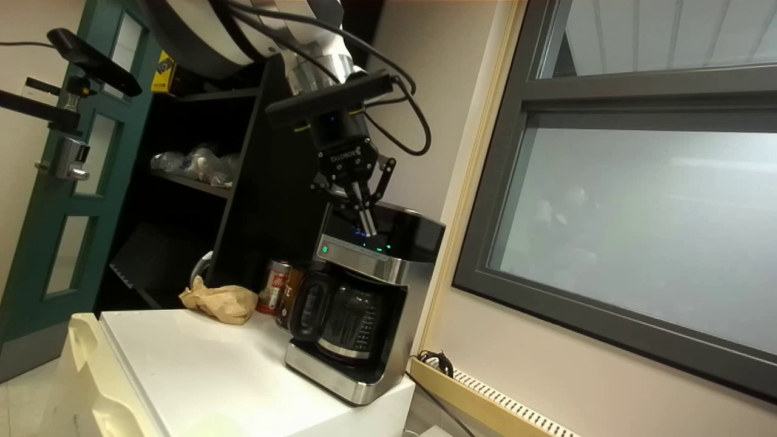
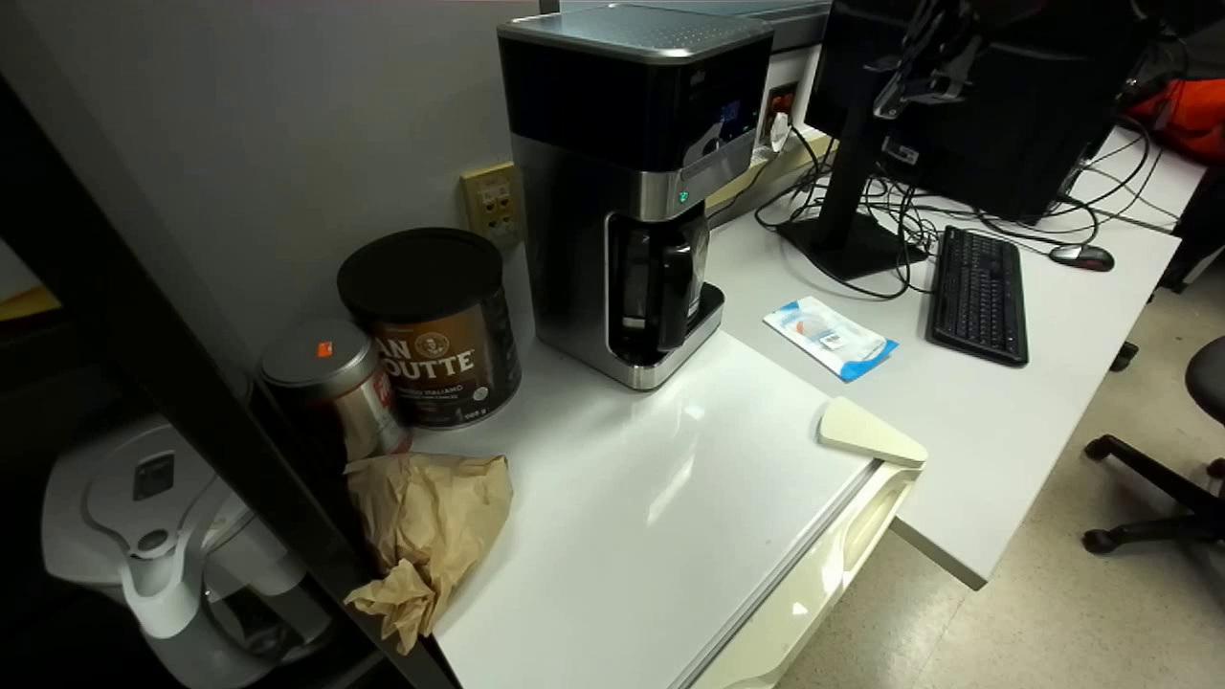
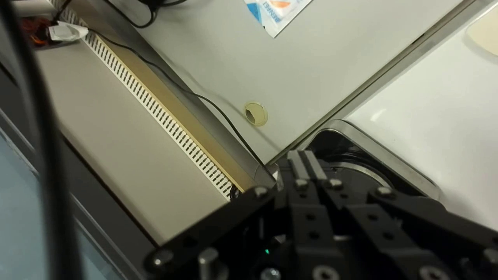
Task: Flip the switch on the right side of the coffee maker
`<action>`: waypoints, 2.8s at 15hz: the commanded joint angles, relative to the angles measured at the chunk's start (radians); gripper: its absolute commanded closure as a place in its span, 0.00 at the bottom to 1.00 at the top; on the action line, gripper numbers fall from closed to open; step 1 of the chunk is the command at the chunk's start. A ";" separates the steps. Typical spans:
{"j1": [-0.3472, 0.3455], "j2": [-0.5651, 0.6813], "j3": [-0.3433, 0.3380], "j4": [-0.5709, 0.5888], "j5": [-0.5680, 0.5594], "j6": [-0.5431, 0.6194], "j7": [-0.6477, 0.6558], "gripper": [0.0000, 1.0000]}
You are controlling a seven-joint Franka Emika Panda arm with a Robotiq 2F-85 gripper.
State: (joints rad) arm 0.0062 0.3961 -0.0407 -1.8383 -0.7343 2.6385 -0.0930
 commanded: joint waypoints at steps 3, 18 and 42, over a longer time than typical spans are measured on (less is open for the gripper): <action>0.042 0.106 -0.034 0.113 -0.026 0.064 0.017 1.00; 0.069 0.295 -0.048 0.336 0.009 0.068 -0.010 1.00; 0.075 0.252 -0.065 0.269 0.007 0.071 0.018 1.00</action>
State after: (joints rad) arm 0.0608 0.7101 -0.0742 -1.4905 -0.7280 2.6921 -0.0967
